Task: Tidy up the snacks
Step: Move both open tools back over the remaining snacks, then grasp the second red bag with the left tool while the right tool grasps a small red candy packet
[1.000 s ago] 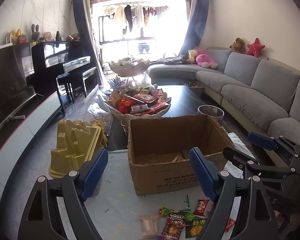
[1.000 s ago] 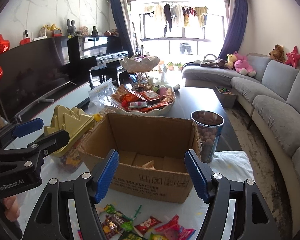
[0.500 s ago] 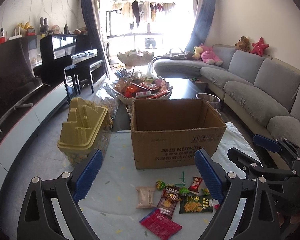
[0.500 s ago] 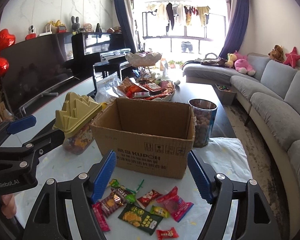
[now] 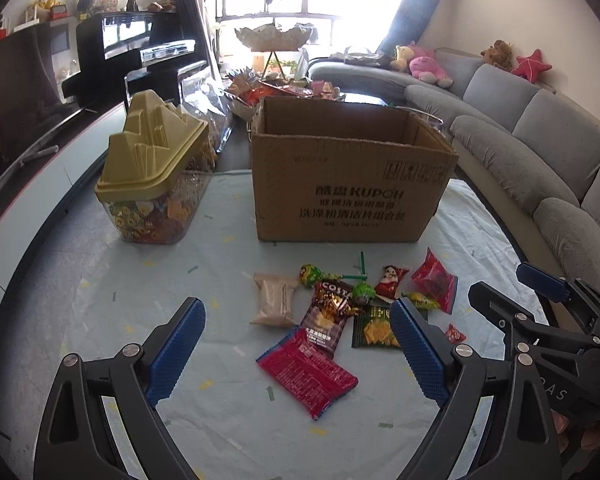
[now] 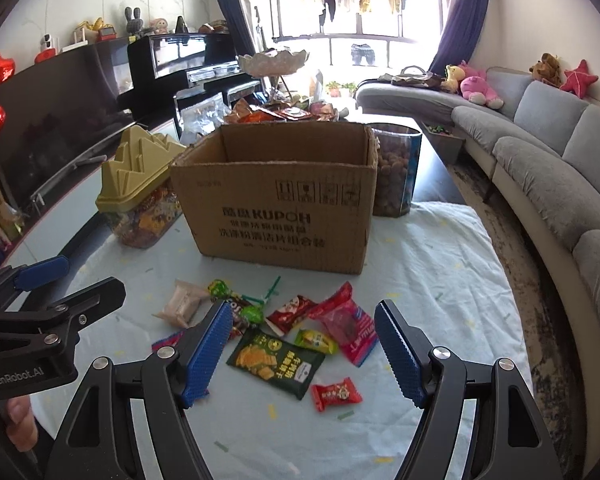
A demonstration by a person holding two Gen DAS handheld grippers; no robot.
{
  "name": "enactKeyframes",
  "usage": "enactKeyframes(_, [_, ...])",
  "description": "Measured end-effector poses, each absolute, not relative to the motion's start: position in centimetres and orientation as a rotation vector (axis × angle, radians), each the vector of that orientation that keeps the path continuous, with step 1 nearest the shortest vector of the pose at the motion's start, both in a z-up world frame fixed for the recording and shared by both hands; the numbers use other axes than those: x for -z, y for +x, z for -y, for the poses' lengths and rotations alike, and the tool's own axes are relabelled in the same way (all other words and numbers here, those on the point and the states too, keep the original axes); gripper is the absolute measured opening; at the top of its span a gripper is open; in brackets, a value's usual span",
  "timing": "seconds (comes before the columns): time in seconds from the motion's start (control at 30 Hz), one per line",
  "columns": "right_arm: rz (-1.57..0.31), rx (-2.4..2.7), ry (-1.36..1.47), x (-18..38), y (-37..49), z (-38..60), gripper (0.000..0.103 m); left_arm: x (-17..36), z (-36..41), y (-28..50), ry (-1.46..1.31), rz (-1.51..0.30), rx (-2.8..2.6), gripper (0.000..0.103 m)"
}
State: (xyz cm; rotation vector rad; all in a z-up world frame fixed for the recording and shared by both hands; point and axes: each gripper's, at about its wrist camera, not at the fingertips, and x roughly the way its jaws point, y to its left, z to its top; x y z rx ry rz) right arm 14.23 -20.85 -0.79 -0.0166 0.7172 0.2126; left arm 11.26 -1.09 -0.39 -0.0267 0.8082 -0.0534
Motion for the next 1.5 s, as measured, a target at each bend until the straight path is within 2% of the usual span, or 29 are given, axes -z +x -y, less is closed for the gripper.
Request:
enactKeyframes(0.33, [-0.831, -0.165, 0.003, 5.5, 13.4, 21.9, 0.074, 5.5, 1.1, 11.3, -0.039, -0.928, 0.013, 0.095])
enactKeyframes(0.77, [-0.891, -0.057, -0.002, 9.6, 14.0, 23.0, 0.074, 9.6, 1.1, 12.5, -0.045, -0.962, -0.020, 0.093])
enactKeyframes(1.0, [-0.903, -0.045, -0.005, 10.6, 14.6, 23.2, 0.074, 10.9, 0.8, 13.4, -0.083, -0.974, 0.011, 0.084])
enactKeyframes(1.23, [-0.918, -0.045, -0.001, 11.6, 15.1, 23.4, 0.063, 11.6, 0.9, 14.0, -0.107, -0.992, 0.014, 0.076])
enactKeyframes(1.5, [-0.923, -0.051, -0.005, 12.2, 15.4, 23.1, 0.053, 11.6, 0.4, 13.9, -0.148, -0.982, 0.021, 0.059])
